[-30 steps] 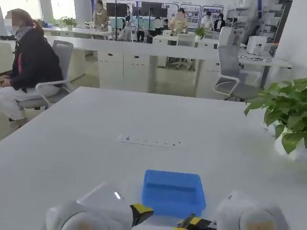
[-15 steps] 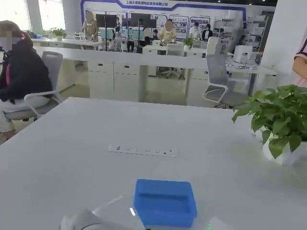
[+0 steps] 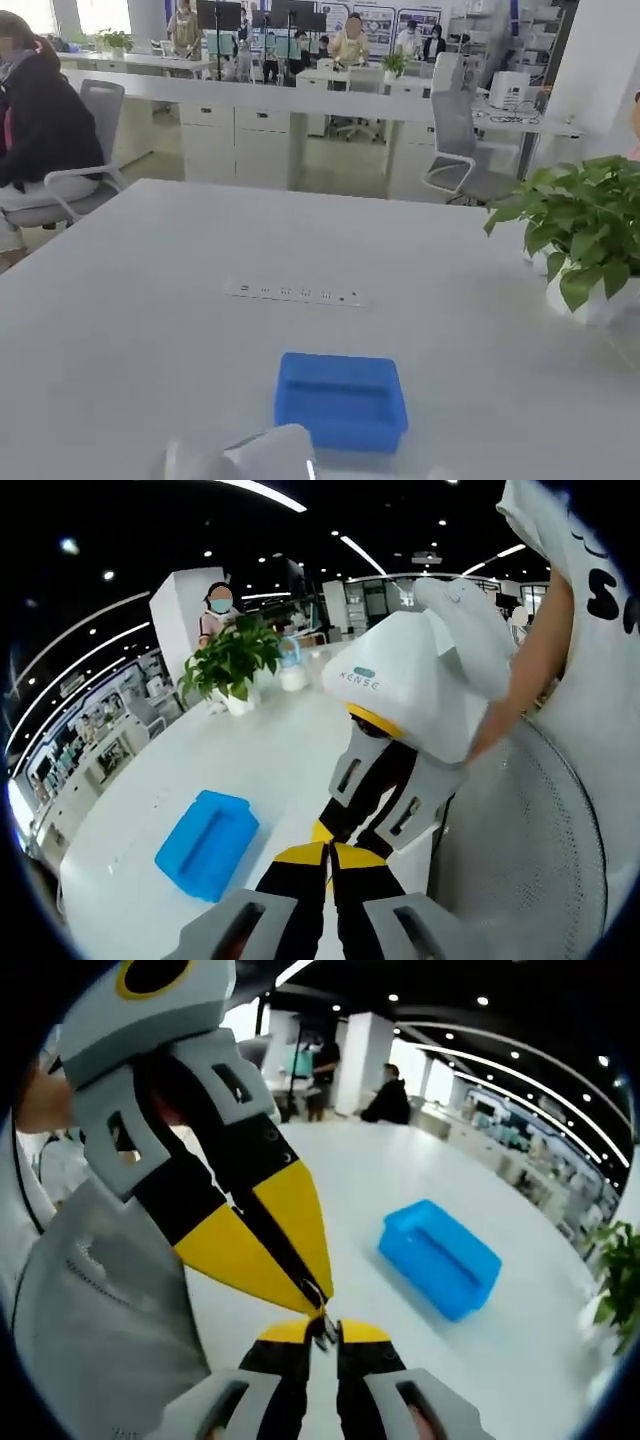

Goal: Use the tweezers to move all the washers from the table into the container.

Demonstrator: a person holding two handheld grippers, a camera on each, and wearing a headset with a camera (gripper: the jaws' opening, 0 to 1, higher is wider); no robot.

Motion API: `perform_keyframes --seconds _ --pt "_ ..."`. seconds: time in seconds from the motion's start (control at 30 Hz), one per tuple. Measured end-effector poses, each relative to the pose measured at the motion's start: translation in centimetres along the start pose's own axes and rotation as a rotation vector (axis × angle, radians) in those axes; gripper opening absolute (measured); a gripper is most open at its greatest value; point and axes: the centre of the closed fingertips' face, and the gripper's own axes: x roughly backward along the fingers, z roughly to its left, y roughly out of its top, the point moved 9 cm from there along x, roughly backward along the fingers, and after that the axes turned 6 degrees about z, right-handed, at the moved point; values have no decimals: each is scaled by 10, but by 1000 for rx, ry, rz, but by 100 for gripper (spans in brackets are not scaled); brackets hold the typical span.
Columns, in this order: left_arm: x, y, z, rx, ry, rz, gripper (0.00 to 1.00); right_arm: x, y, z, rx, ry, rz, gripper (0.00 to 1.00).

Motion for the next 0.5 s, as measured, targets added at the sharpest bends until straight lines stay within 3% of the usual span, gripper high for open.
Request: perform_keyframes --seconds 0.1,0.23,0.4,0.43,0.5 --pt "-8 -5 4 12 -18 14 0 -5 -5 -3 25 -16 27 7" --pt "-18 -13 8 -32 -30 41 0 -14 -14 -10 29 -49 54 8" --pt "-30 -23 12 -98 -58 84 0 -25 -22 -16 -54 -21 77 9" --pt "-30 -25 13 -106 -59 87 0 -25 -22 -17 -67 -27 62 9" --pt "-28 -27 20 -86 -72 74 0 -25 -22 -17 -106 -22 43 10"
